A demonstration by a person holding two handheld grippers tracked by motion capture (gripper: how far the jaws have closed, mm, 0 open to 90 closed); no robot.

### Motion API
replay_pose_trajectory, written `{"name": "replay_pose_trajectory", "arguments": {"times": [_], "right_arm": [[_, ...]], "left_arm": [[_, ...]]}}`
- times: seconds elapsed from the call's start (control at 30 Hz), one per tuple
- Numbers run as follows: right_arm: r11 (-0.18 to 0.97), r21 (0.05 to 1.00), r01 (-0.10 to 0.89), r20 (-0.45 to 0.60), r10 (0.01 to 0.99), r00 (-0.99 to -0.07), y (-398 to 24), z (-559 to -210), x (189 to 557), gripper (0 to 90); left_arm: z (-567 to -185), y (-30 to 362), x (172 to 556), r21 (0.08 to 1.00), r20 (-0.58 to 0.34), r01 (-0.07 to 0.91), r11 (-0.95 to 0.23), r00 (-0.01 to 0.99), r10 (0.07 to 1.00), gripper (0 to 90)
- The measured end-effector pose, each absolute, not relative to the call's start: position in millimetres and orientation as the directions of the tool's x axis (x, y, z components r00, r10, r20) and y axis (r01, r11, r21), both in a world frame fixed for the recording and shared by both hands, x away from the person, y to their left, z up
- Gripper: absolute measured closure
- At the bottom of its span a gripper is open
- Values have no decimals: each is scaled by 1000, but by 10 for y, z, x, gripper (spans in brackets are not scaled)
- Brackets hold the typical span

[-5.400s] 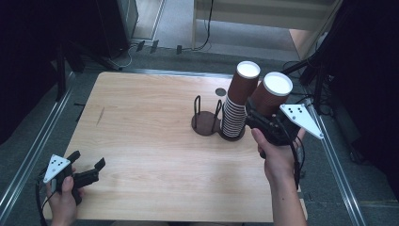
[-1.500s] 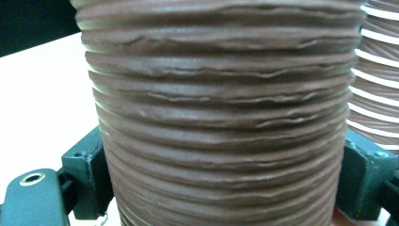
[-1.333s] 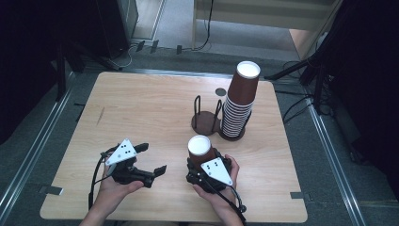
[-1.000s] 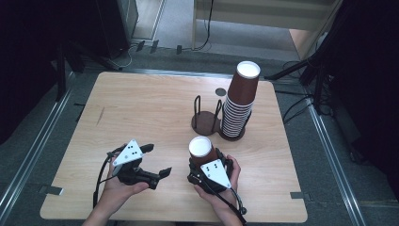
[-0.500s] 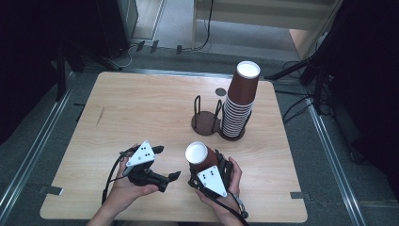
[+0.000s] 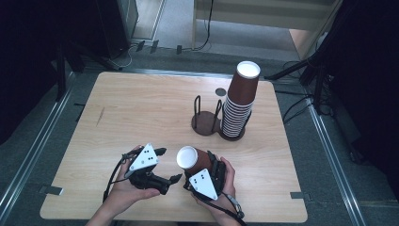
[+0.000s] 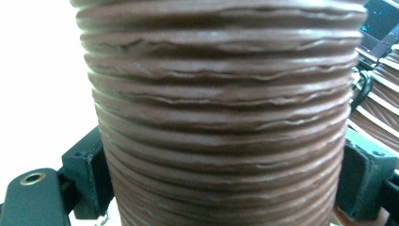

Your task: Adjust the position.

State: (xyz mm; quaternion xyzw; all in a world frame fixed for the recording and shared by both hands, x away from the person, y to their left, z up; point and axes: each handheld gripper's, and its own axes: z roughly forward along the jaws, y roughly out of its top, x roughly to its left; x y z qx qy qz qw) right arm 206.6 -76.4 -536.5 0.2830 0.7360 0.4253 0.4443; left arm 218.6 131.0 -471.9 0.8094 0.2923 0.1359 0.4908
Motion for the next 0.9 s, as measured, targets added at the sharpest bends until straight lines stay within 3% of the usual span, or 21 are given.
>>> {"name": "replay_pose_trajectory", "arguments": {"times": [0.77,0.9], "right_arm": [[506,862,-44,-444,710,-546,-638,-5414,1971,117],[508,860,-50,-445,700,-559,-620,-5421,1959,117]], "left_arm": [[-4702,1216,2091,850,47,250,-464,841,539,77],[-4693,1208,2073,849,68,235,-473,839,540,125]]}}
